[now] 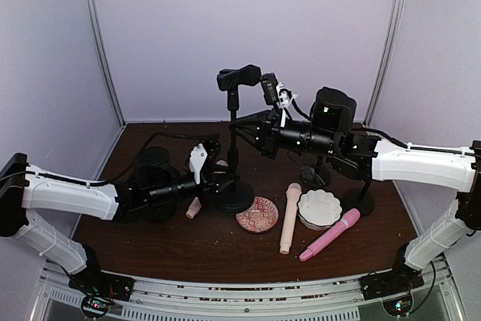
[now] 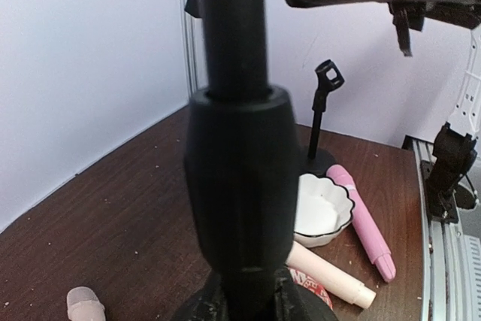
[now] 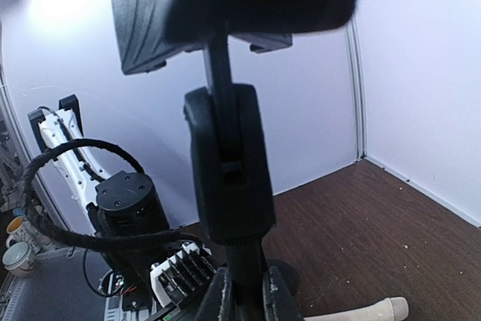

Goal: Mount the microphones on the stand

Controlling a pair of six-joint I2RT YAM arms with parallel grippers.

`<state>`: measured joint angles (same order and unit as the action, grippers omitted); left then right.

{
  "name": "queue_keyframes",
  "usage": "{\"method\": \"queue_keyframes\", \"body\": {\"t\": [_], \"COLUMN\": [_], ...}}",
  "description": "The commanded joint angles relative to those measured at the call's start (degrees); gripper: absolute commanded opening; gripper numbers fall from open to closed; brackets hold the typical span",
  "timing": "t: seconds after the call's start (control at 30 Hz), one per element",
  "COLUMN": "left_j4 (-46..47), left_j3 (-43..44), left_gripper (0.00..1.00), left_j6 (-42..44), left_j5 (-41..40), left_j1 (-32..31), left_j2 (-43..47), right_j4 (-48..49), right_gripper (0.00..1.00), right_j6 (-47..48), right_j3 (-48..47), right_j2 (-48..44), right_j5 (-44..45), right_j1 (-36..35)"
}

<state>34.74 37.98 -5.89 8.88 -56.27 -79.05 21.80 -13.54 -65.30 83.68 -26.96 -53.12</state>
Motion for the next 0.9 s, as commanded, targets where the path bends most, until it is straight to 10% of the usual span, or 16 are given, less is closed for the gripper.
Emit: {"method": "queue_keyframes", "body": {"t": [0.0,0.2,0.27,0.87], "left_j4": [5.05,-0.66,-4.22,-9.11], "left_j3": [0.11,3.70,5.74,11.16], "left_gripper": [0.00,0.00,0.00,0.00], "left_j6": [0.75,-2.25,-3.34,-7.20], "left_j5": [-0.01,-3.32,-4.60,-0.90], "left_j1": [0.20,0.26,0.37,0.37], "left_j2": [-0.52,1.17,1.83,3.88], "right_j4": [5.02,-1.30,-1.84,-1.44], "right_gripper": [0.00,0.69,0.77,0.66], "right_j6": [-2.01,-1.45,-2.13,-5.71], "right_j3": [-0.30,4.74,8.38,5.34], "right_j2": [-3.86,-6.57,-7.87,-0.94], "right_j5": [2.21,8.64,9.54,6.74], "right_j1": [0.28,0.37,0.30,-1.53]}}
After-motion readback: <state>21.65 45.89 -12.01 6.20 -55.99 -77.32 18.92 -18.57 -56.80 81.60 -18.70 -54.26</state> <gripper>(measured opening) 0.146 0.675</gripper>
